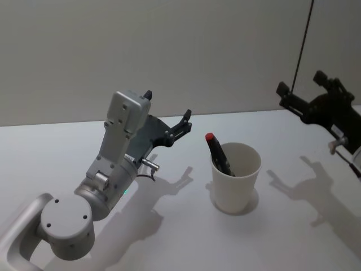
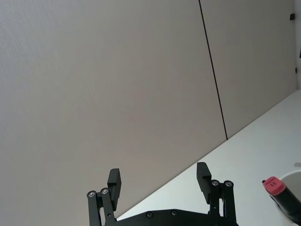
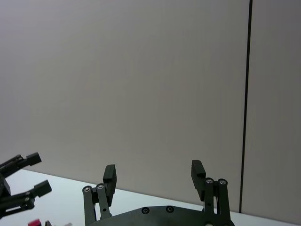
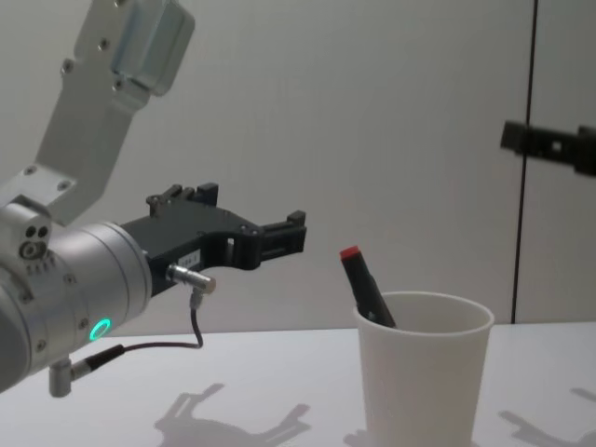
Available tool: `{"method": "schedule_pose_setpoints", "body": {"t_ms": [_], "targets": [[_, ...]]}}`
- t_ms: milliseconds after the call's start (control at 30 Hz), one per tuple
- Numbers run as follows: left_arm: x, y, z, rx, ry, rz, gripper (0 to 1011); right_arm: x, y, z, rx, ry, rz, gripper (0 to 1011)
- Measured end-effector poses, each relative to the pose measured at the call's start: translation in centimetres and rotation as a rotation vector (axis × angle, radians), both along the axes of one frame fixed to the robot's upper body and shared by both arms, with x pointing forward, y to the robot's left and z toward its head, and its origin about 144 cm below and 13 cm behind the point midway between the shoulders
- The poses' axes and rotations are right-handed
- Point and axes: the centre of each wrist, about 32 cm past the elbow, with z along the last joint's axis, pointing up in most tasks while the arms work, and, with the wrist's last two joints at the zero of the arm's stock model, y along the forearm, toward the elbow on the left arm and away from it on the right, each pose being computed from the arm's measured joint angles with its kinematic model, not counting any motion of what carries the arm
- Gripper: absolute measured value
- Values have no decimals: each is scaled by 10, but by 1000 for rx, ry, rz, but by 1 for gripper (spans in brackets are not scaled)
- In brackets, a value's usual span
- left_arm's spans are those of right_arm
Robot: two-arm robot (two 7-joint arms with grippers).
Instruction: Place the pen into the pen holder.
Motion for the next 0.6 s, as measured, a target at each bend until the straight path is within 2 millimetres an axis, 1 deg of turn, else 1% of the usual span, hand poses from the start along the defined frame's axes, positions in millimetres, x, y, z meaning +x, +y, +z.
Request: {"method": "schedule_pose_setpoints", "body": {"t_ms": [600], "targets": [[2, 1, 0, 4, 12, 6, 1001, -24, 19, -41, -107, 39, -122, 1001]]}}
